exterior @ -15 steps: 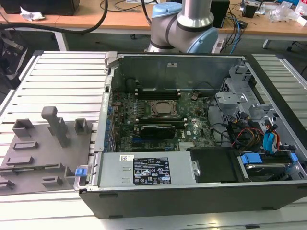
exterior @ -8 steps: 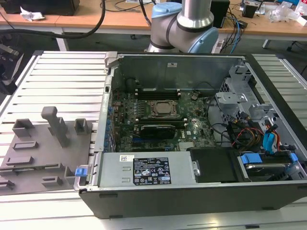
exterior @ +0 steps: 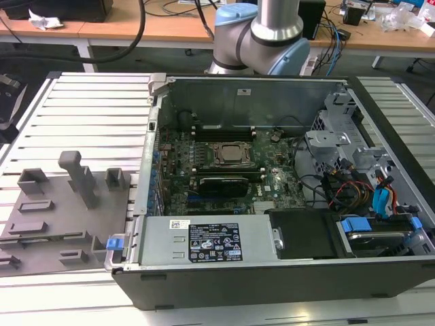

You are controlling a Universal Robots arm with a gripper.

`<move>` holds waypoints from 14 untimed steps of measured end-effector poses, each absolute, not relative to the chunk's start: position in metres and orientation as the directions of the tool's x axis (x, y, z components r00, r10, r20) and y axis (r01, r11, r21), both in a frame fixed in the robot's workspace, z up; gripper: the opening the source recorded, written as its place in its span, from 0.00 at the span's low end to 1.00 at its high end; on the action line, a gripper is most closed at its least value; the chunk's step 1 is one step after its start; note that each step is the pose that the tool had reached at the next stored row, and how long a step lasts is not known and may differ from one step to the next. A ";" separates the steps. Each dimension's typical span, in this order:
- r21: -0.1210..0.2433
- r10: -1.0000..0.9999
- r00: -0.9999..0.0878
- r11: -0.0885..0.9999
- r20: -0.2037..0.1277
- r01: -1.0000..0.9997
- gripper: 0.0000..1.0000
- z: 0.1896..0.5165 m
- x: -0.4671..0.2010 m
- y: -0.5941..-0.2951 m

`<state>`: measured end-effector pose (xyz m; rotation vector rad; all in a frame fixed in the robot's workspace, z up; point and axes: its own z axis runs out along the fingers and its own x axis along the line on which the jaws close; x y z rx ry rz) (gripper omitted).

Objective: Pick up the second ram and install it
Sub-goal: 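Reach for the second ram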

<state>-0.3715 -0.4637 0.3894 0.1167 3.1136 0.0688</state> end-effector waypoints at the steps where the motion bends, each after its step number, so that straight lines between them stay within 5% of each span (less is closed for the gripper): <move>1: 0.045 0.075 -0.997 0.996 -0.023 0.074 0.11 0.389 -0.372 -0.467; 14: 0.045 0.075 -0.997 0.996 -0.023 0.074 0.11 0.389 -0.372 -0.478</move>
